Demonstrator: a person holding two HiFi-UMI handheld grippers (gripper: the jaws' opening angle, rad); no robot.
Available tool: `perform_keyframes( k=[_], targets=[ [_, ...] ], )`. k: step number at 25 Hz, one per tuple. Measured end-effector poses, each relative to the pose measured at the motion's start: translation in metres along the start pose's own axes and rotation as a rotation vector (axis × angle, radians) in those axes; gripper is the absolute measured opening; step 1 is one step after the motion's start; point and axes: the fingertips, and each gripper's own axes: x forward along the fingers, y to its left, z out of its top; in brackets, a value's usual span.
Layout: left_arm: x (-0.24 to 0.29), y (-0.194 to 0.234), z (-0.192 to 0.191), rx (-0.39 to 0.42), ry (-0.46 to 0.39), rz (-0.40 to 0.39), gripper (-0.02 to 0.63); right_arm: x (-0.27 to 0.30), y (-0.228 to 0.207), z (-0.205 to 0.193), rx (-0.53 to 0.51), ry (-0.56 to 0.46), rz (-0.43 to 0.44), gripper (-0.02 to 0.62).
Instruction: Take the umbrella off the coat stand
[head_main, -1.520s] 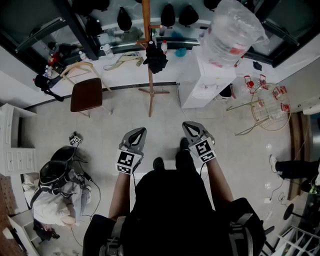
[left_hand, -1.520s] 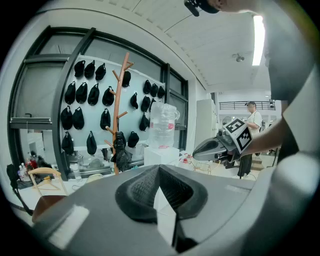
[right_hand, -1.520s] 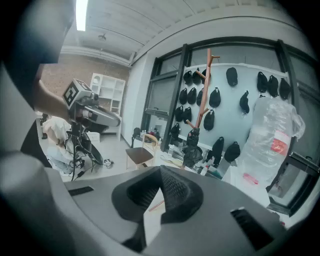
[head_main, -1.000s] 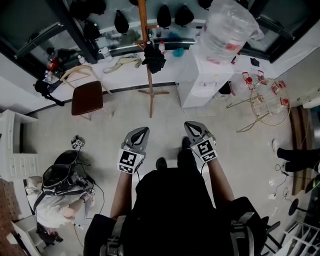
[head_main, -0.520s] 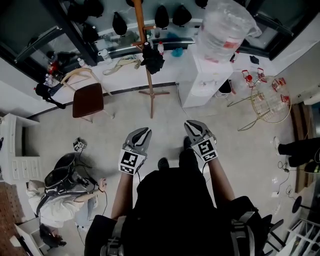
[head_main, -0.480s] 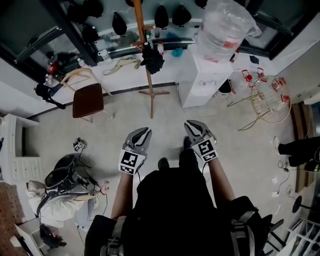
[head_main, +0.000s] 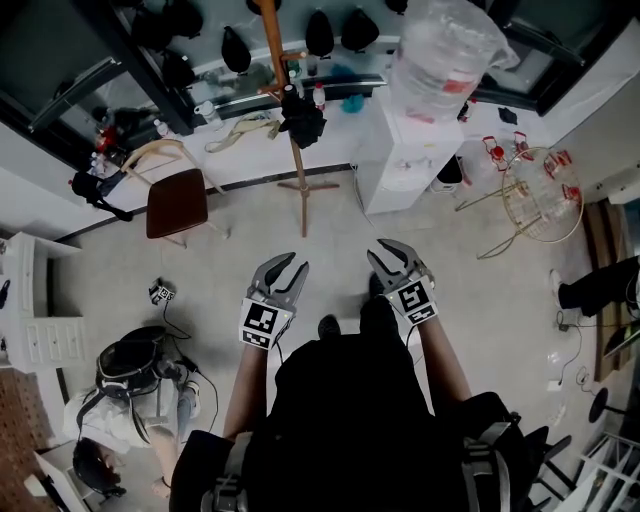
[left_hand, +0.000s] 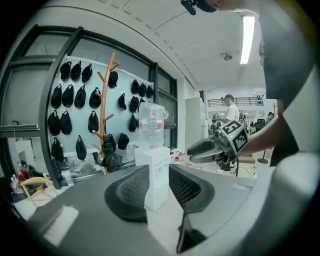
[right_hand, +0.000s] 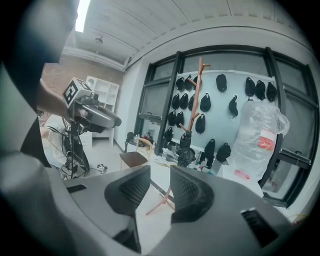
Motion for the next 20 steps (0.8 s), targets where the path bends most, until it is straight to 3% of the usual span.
perform_keyframes(
  k=[12,20],
  targets=[
    [0.007,-0.004,0.007,0.017,0.003,0.008,0.218,-0.007,0.0,0.0,0.006,-0.025,0.041,0.255],
    [0.012,-0.009,0.009,0.017,0.009,-0.003,0.259,-0.006,-0.004,-0.007,0.011,-0.014,0.048,0.273]
  ],
)
